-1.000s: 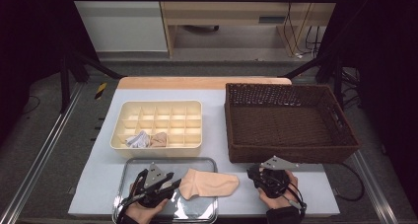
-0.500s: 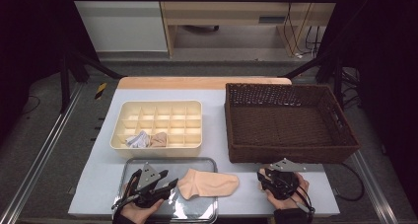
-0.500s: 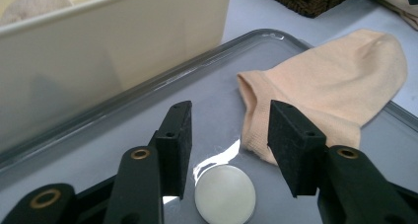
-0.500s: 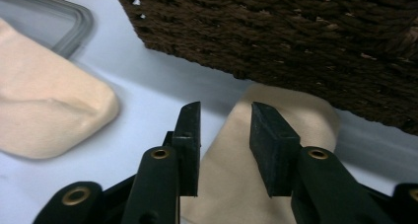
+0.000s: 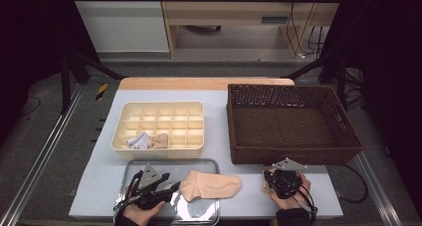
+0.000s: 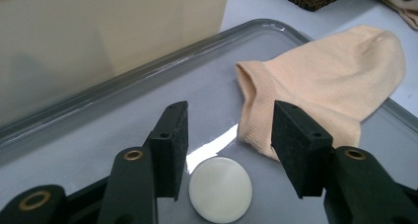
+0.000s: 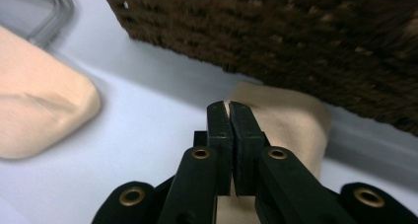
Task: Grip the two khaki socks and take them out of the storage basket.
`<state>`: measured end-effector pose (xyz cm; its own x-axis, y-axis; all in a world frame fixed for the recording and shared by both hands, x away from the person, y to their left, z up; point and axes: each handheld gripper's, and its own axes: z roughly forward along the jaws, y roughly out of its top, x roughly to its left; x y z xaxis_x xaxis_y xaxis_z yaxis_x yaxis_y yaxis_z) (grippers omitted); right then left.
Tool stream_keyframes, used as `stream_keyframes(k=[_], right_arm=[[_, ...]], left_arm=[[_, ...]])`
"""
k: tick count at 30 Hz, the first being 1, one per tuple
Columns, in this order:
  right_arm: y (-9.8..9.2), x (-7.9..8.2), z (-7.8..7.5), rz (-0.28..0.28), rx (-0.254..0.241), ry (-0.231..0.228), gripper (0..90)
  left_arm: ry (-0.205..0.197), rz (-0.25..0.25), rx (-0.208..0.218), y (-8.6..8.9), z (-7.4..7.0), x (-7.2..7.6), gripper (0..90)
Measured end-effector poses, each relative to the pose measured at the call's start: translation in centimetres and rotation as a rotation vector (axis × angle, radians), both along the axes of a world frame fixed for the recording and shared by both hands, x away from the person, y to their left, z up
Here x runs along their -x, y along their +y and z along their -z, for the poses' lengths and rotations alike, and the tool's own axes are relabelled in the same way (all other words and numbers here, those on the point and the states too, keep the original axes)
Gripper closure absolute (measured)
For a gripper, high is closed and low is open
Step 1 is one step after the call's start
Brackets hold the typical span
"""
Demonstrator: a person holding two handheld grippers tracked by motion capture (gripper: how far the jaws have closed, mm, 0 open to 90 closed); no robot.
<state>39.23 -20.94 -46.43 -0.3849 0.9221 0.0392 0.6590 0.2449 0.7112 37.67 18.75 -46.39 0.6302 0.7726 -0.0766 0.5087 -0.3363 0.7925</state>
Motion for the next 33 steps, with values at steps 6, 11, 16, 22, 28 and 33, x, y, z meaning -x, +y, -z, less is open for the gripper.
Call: stream_keyframes(k=[6, 11, 16, 22, 28, 33], right_arm=[[-1.6, 0.6, -1.0, 0.043, -0.018, -0.034, 88.7], [-3.1, 0.7, -0.9, 0.079, -0.005, -0.036, 88.2], [-3.8, 0.4, -0.3, 0.091, 0.011, 0.007, 86.1], [-3.4, 0.2, 0.0, 0.082, 0.035, 0.019, 81.9], [-2.4, 0.6, -1.3, 0.025, -0.005, -0.054, 78.5], [-0.1, 1.1, -1.7, -0.071, -0.035, -0.061, 80.2]], left_arm=[[0.009, -0.007, 0.000, 0.1, 0.0, 0.0, 45.7], [0.011, -0.015, -0.005, 0.1, 0.0, -0.1, 44.9], [0.010, -0.021, -0.008, 0.1, 0.1, -0.1, 43.7], [0.011, -0.020, -0.012, 0.1, 0.1, -0.1, 42.6], [0.013, -0.020, -0.014, 0.1, 0.2, -0.1, 42.3], [0.013, -0.017, -0.016, 0.1, 0.2, -0.1, 42.2]])
